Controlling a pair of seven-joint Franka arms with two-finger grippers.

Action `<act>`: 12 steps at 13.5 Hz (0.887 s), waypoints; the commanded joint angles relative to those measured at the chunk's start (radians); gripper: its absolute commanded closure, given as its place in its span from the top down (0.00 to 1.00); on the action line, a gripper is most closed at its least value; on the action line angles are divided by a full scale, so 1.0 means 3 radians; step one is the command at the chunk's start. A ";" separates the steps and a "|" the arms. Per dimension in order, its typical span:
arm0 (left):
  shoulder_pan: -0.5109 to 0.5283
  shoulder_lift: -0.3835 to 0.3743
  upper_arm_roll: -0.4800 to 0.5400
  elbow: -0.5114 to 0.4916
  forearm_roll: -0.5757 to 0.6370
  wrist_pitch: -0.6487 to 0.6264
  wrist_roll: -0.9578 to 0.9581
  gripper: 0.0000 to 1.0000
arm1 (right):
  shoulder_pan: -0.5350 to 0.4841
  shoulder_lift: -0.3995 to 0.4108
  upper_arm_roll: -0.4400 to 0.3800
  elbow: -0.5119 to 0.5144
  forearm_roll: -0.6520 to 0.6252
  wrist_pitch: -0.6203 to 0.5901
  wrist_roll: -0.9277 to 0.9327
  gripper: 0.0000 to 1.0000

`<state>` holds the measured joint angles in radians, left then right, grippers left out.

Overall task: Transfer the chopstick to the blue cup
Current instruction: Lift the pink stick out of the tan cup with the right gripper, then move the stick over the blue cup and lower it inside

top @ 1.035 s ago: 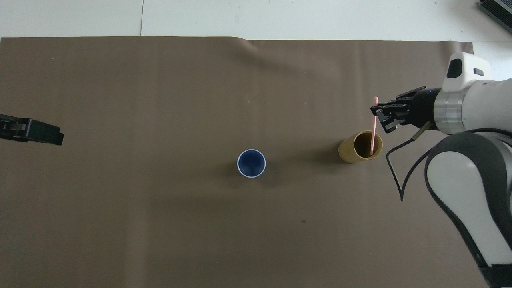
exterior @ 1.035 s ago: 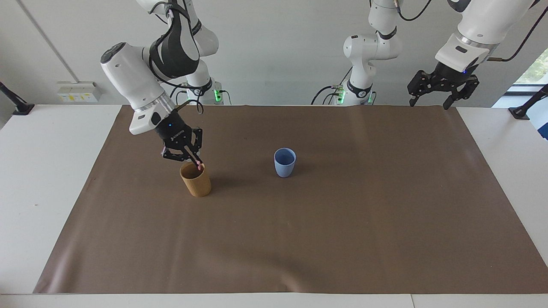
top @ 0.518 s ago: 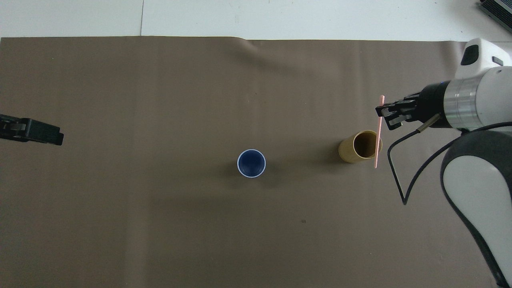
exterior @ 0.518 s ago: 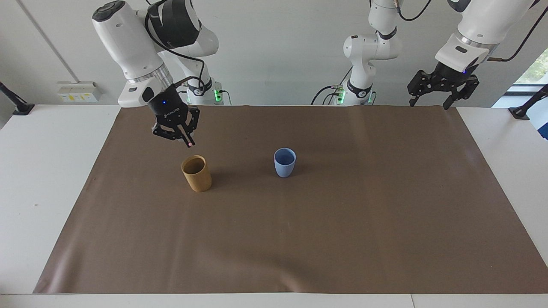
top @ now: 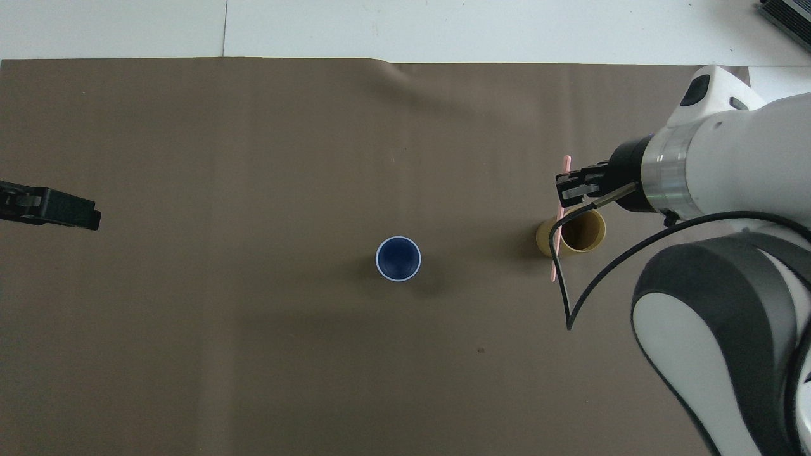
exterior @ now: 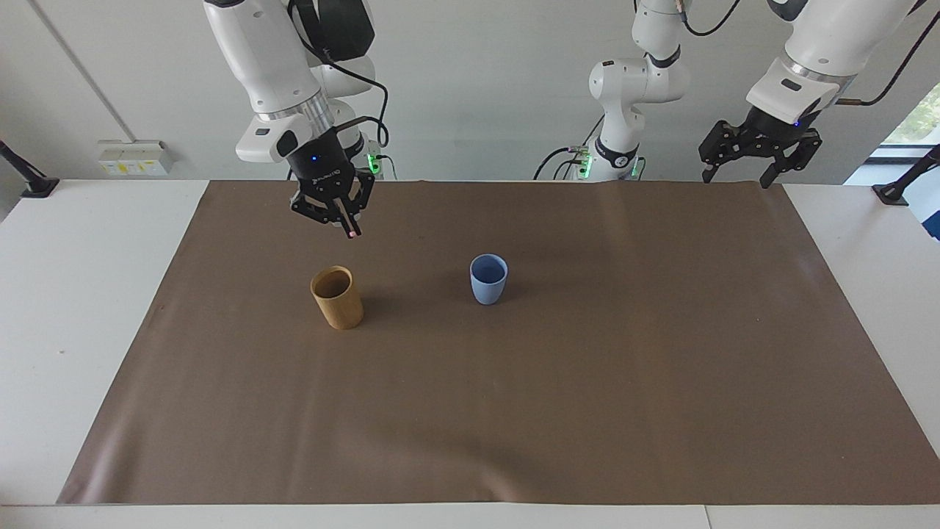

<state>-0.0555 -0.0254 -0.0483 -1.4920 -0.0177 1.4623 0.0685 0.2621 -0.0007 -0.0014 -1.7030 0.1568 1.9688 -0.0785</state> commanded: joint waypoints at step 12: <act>0.0047 -0.0023 -0.0038 0.0019 0.0039 -0.0022 0.0007 1.00 | 0.0706 0.0554 0.0030 0.0339 -0.0527 0.1029 0.1693 0.00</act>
<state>-0.0555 -0.0254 -0.0487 -1.4920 -0.0177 1.4623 0.0685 0.4479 0.1239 0.0041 -1.6194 0.0459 2.2217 0.3847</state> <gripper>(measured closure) 0.000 0.925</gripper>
